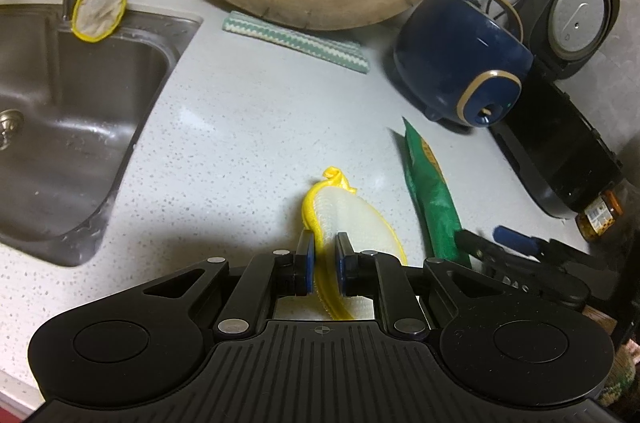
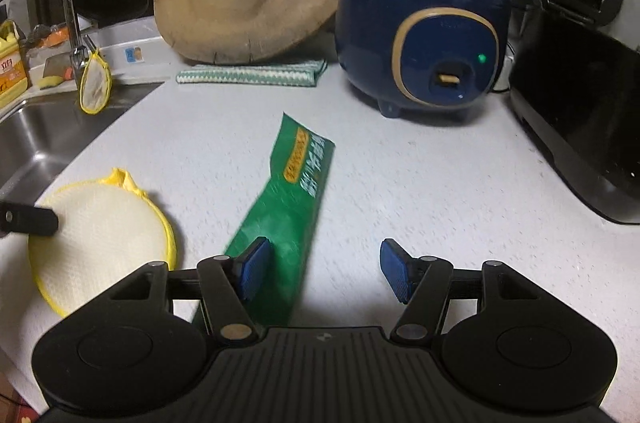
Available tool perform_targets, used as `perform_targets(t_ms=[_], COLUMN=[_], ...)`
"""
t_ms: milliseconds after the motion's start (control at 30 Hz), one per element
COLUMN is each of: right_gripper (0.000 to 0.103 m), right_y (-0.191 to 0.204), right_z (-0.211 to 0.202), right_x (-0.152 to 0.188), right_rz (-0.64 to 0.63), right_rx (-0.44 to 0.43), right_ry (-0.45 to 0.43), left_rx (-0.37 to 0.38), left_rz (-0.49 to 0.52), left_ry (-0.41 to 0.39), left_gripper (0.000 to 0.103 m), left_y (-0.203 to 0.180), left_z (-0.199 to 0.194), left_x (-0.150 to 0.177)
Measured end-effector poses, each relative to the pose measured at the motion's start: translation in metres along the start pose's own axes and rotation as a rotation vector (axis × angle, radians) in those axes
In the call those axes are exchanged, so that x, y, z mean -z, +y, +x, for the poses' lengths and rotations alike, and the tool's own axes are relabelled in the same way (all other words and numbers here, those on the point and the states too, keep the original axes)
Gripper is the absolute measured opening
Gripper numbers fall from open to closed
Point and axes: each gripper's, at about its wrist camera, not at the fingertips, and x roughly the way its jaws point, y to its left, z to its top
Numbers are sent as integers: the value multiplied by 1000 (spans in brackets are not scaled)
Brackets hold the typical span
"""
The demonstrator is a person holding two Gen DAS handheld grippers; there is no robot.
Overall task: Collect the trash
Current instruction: 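Grasp the end of the green packet with the right gripper while the left gripper holds the pad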
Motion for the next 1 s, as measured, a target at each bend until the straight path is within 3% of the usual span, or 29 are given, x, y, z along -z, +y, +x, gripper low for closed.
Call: perform_targets(t_ms=[267,500,567,633,733,867,1000], right_gripper=[61,61,57,36,14,13,14], right_y=[-17,-20,-14,-6,2,5,2], right_z=[-14,-11,-13,-14,-15,-24,-33], right_x=[15,22,22,22,20,20,21], right_rz=[4,68,56,38,17,-9,-58], right_rx=[22,-57,-86,-111,-156,-195,-150], right_ry=[39,70,69,68,81,82,71], left_rx=[14,29,25,22,20,21,3], left_rz=[-11,-8,-12,-17,-30,-17,0], left_ry=[6,7,7,7,8,-15,-26], left_gripper=[14,14,14,14,14,14,14], left_y=[-2,-3,-2,0,2,-2,-5], left_z=[7,7,6,4,1,-7,-13], left_x=[1,3,4,5,6,7,8])
